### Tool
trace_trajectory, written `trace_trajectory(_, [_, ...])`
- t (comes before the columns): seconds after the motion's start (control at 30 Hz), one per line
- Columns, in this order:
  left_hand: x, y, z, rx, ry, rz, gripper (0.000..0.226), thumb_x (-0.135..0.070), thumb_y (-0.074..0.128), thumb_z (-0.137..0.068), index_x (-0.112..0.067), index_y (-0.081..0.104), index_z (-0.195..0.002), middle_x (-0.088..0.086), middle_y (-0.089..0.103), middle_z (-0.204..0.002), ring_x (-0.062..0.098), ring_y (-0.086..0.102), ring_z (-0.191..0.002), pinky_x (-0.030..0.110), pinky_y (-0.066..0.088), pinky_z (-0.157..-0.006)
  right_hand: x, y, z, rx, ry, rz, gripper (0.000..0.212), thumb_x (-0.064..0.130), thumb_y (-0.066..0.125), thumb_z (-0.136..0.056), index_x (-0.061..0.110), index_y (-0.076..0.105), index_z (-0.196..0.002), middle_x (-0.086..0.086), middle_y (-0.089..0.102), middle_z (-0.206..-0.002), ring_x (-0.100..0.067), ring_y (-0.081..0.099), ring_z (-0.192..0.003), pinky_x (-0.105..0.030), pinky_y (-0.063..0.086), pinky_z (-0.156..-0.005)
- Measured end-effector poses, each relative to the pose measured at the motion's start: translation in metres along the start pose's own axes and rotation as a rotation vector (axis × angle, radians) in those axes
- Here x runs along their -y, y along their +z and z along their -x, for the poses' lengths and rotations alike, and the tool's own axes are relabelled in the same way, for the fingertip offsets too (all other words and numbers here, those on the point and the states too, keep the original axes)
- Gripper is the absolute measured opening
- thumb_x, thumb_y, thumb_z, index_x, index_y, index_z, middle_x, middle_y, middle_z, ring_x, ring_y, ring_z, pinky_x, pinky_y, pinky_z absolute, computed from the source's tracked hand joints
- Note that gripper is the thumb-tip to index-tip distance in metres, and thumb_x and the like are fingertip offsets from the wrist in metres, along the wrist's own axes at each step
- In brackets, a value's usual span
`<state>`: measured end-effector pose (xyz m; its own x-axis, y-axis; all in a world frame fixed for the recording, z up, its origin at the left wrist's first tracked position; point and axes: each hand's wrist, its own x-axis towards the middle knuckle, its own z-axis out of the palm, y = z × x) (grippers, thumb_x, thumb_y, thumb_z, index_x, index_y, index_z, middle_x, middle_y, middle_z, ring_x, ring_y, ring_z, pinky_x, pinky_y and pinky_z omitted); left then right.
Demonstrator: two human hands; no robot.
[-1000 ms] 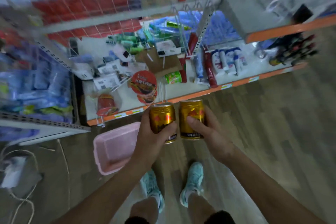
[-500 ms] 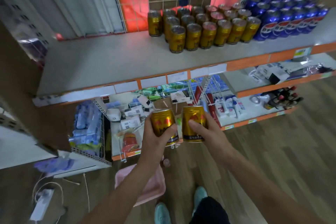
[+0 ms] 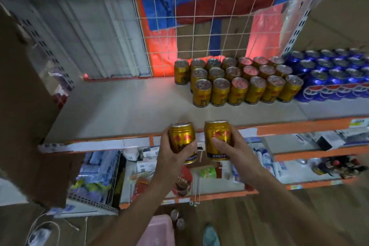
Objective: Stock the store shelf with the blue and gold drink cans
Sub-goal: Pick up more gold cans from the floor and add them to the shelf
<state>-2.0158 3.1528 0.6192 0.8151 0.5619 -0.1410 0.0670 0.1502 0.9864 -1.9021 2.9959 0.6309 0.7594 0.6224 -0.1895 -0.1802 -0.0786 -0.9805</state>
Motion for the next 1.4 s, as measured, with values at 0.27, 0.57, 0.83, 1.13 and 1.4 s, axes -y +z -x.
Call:
trace_trajectory(0.27, [-0.012, 0.062, -0.056, -0.07, 0.011, -0.03, 0.079, -0.041, 0.086, -0.071, -0.036, 0.045, -0.138, -0.006, 0.06, -0.126, 0.01, 0.064, -0.109, 0.023, 0.058, -0.079, 0.012, -0.061, -0.068, 0.065, 0.016, 0.146, 0.071, 0.048, 0.08, -0.076, 0.035, 0.043, -0.136, 0.008, 0.064, -0.122, -0.009, 0.067, -0.106, -0.042, 0.057, -0.093])
trace_trajectory(0.57, [-0.007, 0.088, -0.087, -0.106, 0.051, -0.086, 0.082, -0.027, 0.085, -0.067, -0.03, 0.043, -0.137, -0.004, 0.057, -0.128, 0.017, 0.062, -0.112, 0.027, 0.06, -0.082, 0.018, -0.095, -0.096, 0.08, -0.005, 0.138, 0.072, 0.031, 0.083, -0.075, 0.034, 0.044, -0.135, 0.007, 0.063, -0.127, -0.01, 0.065, -0.111, -0.039, 0.055, -0.095])
trace_trajectory(0.83, [-0.005, 0.048, -0.097, -0.183, 0.077, -0.14, 0.083, -0.007, 0.088, -0.072, -0.028, 0.042, -0.137, -0.003, 0.054, -0.13, 0.017, 0.061, -0.112, 0.028, 0.06, -0.085, 0.024, -0.058, -0.112, 0.146, -0.046, 0.351, 0.076, 0.012, 0.087, -0.073, 0.025, 0.04, -0.131, 0.01, 0.059, -0.12, -0.008, 0.061, -0.109, -0.03, 0.052, -0.092])
trace_trajectory(1.13, [0.001, -0.035, -0.115, -0.216, 0.117, -0.265, 0.084, -0.002, 0.089, -0.068, -0.03, 0.042, -0.131, -0.004, 0.058, -0.125, 0.014, 0.061, -0.112, 0.018, 0.056, -0.083, 0.022, 0.024, -0.14, 0.172, -0.249, 0.492, 0.081, 0.009, 0.086, -0.074, 0.033, 0.038, -0.134, 0.009, 0.051, -0.135, -0.003, 0.052, -0.122, -0.017, 0.043, -0.1])
trace_trajectory(1.4, [0.01, -0.058, -0.125, -0.052, 0.203, -0.405, 0.093, -0.003, 0.088, -0.071, -0.038, 0.031, -0.136, -0.008, 0.051, -0.132, 0.013, 0.054, -0.125, 0.023, 0.05, -0.101, 0.006, 0.035, -0.153, 0.084, -0.394, 0.755, 0.075, 0.022, 0.083, -0.077, 0.026, 0.041, -0.139, 0.003, 0.054, -0.136, -0.02, 0.052, -0.126, -0.044, 0.049, -0.1])
